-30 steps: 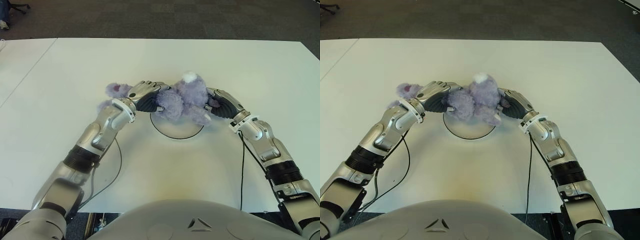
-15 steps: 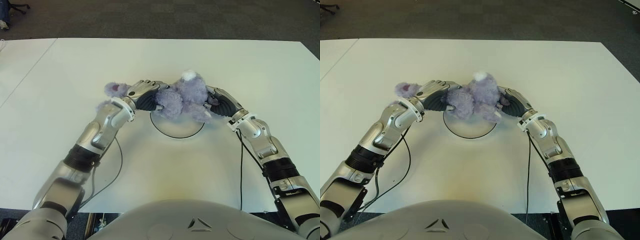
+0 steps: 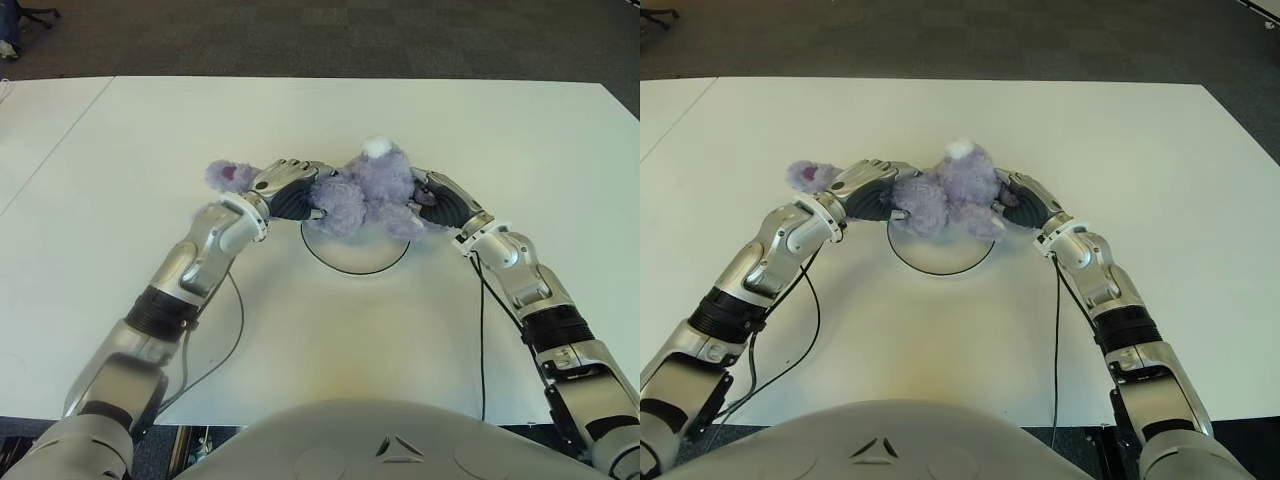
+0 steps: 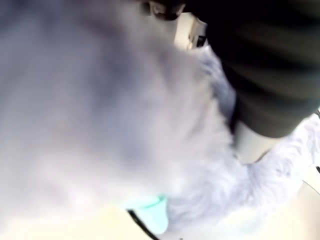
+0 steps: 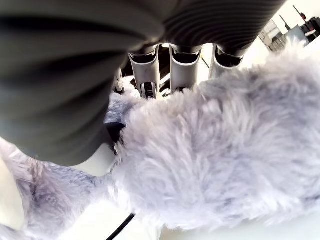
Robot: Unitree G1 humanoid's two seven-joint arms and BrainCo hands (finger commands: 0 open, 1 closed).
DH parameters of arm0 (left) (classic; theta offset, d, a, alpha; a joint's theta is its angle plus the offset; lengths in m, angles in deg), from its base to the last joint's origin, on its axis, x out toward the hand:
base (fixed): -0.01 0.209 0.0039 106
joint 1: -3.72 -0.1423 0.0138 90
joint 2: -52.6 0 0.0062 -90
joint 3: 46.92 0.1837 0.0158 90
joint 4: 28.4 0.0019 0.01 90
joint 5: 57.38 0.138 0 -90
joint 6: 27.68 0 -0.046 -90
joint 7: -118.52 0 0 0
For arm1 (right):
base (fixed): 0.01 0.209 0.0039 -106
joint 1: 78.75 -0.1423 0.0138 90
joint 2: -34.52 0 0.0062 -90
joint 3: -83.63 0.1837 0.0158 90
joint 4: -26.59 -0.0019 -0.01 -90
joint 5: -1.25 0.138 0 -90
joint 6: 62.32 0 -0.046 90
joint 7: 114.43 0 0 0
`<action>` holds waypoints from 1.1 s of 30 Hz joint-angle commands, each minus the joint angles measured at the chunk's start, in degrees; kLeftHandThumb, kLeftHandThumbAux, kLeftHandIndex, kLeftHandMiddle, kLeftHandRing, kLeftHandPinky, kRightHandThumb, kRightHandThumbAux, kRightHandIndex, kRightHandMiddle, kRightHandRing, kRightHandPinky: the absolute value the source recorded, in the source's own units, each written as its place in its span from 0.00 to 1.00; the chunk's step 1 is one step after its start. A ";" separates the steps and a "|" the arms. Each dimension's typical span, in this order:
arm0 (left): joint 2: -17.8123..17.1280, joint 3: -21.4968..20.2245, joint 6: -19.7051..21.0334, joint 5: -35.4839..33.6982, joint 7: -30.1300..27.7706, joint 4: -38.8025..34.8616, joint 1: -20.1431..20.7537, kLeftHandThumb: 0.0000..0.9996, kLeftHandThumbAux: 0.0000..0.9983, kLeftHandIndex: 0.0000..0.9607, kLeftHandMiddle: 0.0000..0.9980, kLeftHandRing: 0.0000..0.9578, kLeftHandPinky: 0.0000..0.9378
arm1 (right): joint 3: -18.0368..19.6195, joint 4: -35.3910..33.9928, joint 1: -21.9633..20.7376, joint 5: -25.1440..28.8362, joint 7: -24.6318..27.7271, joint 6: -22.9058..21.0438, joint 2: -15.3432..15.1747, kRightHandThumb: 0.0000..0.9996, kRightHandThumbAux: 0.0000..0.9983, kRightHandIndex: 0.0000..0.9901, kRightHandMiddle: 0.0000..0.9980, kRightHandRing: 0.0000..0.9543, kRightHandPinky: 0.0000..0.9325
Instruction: Put the doll into the plate.
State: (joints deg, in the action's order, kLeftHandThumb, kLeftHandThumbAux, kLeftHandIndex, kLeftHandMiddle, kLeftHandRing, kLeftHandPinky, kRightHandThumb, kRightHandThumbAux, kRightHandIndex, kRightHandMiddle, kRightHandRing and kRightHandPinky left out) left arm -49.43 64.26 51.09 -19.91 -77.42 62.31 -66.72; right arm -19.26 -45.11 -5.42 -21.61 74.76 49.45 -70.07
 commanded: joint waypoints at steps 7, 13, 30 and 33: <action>-0.33 1.80 -3.55 -0.16 -1.44 3.05 1.39 0.38 0.47 0.27 0.44 0.45 0.44 | -2.39 9.78 -3.77 -1.22 0.41 2.91 2.38 0.73 0.71 0.44 0.85 0.90 0.92; -0.84 1.93 -5.49 -0.44 -1.20 5.48 2.19 0.33 0.45 0.21 0.39 0.40 0.39 | -3.21 19.50 -8.82 -3.25 -2.89 6.09 2.77 0.73 0.71 0.45 0.85 0.90 0.93; -1.70 2.20 -7.89 -0.54 -2.79 9.56 4.52 0.32 0.48 0.13 0.30 0.34 0.34 | -5.69 34.67 -16.29 -5.99 -9.63 9.69 3.72 0.73 0.71 0.45 0.84 0.90 0.92; -2.49 2.10 -7.62 -0.39 -3.75 7.97 4.13 0.30 0.44 0.08 0.26 0.29 0.27 | -6.10 36.00 -17.00 -6.14 -9.95 9.97 3.54 0.73 0.71 0.44 0.84 0.89 0.92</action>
State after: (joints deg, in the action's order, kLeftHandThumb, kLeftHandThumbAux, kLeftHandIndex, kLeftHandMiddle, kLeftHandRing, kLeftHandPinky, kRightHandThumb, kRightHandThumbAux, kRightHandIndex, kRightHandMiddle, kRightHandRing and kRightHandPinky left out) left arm -51.08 64.57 44.30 -20.73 -78.12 70.67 -61.80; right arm -23.60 -12.22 -23.14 -25.69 63.87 60.20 -67.31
